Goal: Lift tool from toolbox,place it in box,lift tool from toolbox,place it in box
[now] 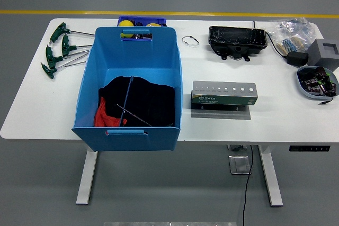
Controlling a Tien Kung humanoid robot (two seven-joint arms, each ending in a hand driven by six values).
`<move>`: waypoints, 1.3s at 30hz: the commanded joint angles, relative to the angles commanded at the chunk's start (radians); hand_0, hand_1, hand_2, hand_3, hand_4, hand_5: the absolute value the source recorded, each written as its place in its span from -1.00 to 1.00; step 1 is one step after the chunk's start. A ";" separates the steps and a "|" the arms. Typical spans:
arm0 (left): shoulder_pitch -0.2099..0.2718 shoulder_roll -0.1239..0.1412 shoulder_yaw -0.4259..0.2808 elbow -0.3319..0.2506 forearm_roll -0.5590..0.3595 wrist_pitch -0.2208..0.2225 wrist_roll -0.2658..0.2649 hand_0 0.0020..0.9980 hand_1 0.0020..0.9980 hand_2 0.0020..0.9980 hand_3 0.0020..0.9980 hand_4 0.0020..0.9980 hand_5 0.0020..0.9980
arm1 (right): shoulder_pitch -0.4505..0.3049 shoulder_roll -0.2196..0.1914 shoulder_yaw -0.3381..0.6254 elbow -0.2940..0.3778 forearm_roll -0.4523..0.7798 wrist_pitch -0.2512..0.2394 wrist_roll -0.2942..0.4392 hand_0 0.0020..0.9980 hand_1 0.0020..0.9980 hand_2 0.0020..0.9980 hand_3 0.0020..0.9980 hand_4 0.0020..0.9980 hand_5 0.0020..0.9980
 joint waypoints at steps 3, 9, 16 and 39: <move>-0.001 0.000 -0.003 0.000 0.002 0.000 0.000 0.13 0.09 0.13 0.39 0.42 0.36 | 0.007 -0.002 -0.013 -0.001 -0.005 0.014 0.005 0.92 0.78 0.79 0.82 1.00 0.91; -0.003 0.000 0.016 0.000 -0.022 -0.003 -0.007 0.13 0.09 0.14 0.39 0.42 0.37 | 0.026 -0.007 -0.070 -0.007 0.008 0.031 0.037 0.99 0.82 0.86 0.91 1.00 0.95; -0.003 -0.003 0.046 0.000 -0.062 -0.005 -0.014 0.14 0.09 0.14 0.39 0.43 0.37 | 0.074 -0.035 -0.193 -0.029 0.068 -0.020 0.107 1.00 0.85 0.88 0.95 1.00 0.99; -0.013 -0.006 0.178 0.000 -0.217 -0.015 -0.043 0.13 0.10 0.14 0.39 0.42 0.37 | 0.185 -0.163 -0.364 -0.051 0.146 -0.060 0.121 1.00 0.86 0.89 0.97 1.00 1.00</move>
